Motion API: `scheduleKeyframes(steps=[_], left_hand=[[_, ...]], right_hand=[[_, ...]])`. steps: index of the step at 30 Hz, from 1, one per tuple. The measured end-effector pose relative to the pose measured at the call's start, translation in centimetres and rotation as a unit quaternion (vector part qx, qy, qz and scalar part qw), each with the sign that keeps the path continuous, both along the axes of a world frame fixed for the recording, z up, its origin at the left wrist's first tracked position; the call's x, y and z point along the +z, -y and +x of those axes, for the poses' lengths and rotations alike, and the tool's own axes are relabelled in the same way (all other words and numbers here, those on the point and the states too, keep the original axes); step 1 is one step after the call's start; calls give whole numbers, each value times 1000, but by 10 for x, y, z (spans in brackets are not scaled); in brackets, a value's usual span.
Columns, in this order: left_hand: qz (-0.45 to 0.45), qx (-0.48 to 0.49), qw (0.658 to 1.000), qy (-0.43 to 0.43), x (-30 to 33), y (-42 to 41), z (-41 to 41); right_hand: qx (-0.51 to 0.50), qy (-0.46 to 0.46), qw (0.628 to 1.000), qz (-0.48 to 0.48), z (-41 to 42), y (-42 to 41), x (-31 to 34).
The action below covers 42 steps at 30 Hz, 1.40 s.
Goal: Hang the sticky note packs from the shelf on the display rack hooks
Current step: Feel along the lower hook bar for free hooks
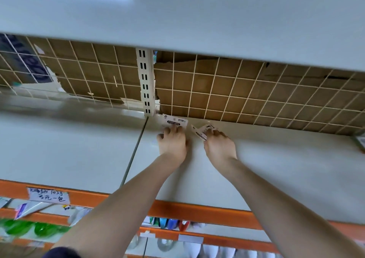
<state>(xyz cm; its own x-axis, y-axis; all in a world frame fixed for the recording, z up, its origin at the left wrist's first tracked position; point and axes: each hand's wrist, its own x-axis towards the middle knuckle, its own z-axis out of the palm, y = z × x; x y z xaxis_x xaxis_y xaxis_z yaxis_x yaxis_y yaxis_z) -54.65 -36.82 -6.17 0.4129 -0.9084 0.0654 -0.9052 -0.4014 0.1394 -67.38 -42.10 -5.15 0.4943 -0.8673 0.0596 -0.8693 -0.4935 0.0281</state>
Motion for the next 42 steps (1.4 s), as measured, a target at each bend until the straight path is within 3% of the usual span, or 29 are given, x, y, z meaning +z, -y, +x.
scheduleKeyframes(steps=[8,20,24,29,35,36,37,39,40,41,42], left_hand=[[-45,10,999,-25,-5,-18,8],[-18,36,999,6,-6,-12,20],[-9,50,998,-39,-2,-14,25],[-25,-5,982,-187,5,-12,25],[-40,-25,903,-428,36,-11,-12],[-53,2,875,-481,40,-10,-21],[-68,40,819,-568,43,-12,-29],[-83,100,656,-744,47,-14,-52],[-77,115,603,-785,44,-16,-63],[-63,120,592,-794,40,-18,-79],[-53,119,608,-783,34,-19,-92]], right_hand=[[-10,-9,1000,-1,7,-4,-3],[3,26,1000,-14,3,-4,-2],[-1,68,998,-9,-11,-8,0],[-8,116,993,-3,-40,-16,4],[-61,218,974,-7,-88,-19,23],[-72,245,967,-3,-99,-19,26],[-87,276,957,7,-107,-19,28],[-141,363,920,43,-127,-20,31],[-177,410,892,65,-136,-19,30],[-215,449,863,86,-149,-19,30],[-251,478,835,108,-158,-19,27]])
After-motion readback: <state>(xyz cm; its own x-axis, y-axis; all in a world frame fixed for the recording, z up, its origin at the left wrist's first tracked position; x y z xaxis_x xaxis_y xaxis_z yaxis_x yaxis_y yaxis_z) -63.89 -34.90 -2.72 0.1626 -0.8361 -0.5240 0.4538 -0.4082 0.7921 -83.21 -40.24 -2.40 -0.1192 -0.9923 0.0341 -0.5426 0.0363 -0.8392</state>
